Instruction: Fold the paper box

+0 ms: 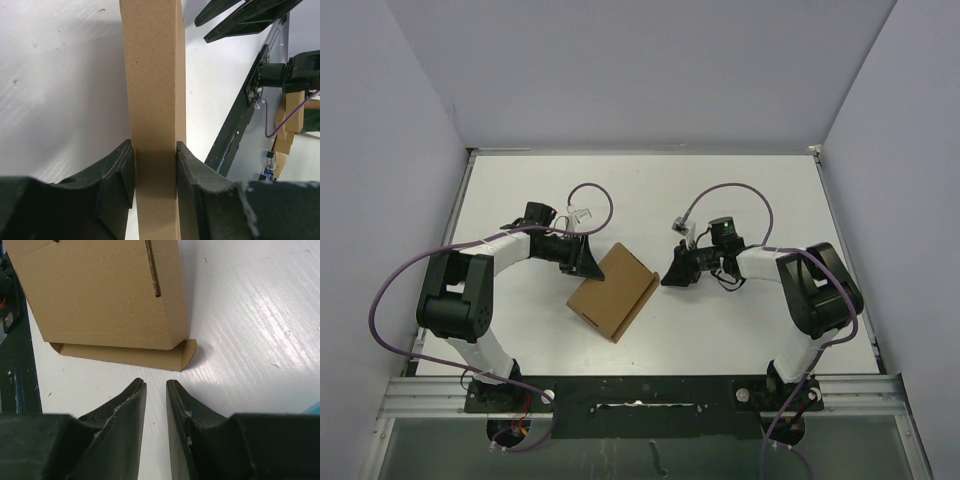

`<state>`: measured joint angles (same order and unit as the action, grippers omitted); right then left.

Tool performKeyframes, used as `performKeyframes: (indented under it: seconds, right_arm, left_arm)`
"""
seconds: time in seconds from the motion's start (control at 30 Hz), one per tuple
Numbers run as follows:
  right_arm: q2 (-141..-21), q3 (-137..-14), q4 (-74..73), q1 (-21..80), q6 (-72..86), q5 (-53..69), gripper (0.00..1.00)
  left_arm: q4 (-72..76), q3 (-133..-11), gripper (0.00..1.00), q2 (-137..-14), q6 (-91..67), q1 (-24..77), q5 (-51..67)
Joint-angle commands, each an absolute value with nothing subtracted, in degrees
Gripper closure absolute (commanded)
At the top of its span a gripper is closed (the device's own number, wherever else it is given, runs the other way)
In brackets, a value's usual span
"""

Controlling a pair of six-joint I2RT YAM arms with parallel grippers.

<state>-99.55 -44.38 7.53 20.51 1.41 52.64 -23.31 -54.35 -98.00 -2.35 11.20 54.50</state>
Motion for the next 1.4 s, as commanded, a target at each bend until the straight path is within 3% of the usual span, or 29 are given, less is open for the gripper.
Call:
performKeyframes:
  seconds: [0.0,0.73,1.17,1.37]
  right_arm:
    - [-100.6,-47.0,7.5,19.6,0.2,55.1,0.75]
    - [-109.8,-51.5,12.8,18.6,8.1,54.6,0.75]
    - [-109.8,-51.8,11.5,19.9,6.8,55.9,0.86]
    - [-109.8,-51.7,11.9,19.8,7.2,56.9,0.85]
  left_arm:
    - [-21.8,-55.2,0.99,-99.1,0.3,11.6,52.4]
    - [-22.1,-55.3,0.99,-99.4,0.4,12.0,52.3]
    - [-22.1,-55.5,0.99,-99.4,0.3,12.0,52.2]
    - [-22.1,-55.5,0.99,-99.5,0.2,12.0,52.1]
